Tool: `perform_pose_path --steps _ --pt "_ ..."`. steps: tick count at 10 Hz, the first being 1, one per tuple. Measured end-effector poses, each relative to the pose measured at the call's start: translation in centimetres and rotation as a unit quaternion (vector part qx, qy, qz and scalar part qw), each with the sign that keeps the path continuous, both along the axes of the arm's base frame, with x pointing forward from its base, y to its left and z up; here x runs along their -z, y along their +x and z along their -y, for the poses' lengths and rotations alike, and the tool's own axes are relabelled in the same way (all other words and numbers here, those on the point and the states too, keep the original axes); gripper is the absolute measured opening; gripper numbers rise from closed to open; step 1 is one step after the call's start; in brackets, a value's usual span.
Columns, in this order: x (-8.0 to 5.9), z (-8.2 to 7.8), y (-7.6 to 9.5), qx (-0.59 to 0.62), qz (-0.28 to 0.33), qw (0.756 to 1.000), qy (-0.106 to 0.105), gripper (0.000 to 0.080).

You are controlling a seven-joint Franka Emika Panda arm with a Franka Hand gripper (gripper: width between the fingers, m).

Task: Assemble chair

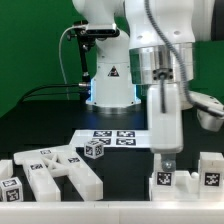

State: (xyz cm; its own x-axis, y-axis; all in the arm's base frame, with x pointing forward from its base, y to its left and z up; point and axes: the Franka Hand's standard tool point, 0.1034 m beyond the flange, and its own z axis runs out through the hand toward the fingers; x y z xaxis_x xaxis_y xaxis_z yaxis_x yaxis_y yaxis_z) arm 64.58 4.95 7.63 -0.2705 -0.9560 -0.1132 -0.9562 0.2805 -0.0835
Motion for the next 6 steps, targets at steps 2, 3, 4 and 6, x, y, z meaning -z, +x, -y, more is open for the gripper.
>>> perform_pose_path --steps 2,3,4,6 --pt "0.1 0.1 -0.1 0.011 -0.002 1.000 -0.001 0.0342" --pt "0.1 0.1 -0.2 0.009 -0.002 1.000 -0.002 0.0479" --pt "0.1 0.1 -0.2 0.009 -0.002 1.000 -0.002 0.0479" --pt "-1.8 0.0 -0.7 -0.016 0.013 1.000 0.003 0.0640"
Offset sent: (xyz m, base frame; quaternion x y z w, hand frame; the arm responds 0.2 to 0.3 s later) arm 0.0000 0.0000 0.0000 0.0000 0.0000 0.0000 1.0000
